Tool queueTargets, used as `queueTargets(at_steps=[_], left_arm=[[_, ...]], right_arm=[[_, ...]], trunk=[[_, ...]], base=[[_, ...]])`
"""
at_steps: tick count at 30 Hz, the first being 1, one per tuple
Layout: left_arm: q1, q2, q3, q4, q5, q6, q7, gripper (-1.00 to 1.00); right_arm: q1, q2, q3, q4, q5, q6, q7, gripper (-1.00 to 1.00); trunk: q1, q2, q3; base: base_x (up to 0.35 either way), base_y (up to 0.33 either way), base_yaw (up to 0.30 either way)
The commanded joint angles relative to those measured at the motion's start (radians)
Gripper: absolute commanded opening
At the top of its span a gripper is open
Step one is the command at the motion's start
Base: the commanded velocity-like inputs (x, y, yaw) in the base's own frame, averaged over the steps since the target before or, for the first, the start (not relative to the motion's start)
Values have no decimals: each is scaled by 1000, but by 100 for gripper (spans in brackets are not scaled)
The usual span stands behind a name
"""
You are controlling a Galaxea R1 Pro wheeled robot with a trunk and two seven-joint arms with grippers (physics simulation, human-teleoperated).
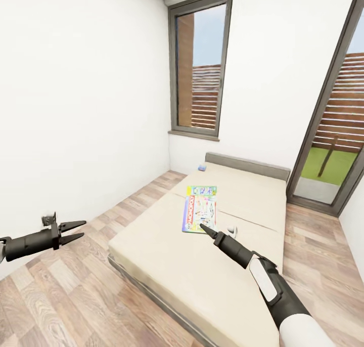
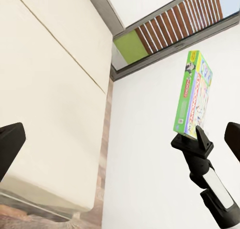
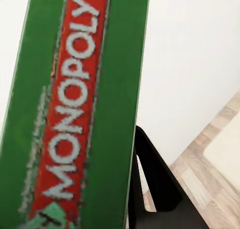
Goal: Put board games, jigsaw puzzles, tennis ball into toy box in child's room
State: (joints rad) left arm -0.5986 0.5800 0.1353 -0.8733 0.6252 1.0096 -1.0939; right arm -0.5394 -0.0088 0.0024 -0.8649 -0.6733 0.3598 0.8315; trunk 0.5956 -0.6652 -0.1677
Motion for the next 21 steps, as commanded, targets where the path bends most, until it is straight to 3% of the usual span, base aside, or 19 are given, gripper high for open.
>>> queueTargets(at_steps=[1,21], left_arm=[[-1,0,0,0,-1,4,-3,100],[-1,0,1,0,-2,4,-1,100]], right_arm=[[-1,0,0,0,-8,8,0,-100],[0,-1,16,1,-8,8,0,-100]], trunk=[[-4,6,3],[-80,146,88]], base=[[0,0,216],[0,0,215]])
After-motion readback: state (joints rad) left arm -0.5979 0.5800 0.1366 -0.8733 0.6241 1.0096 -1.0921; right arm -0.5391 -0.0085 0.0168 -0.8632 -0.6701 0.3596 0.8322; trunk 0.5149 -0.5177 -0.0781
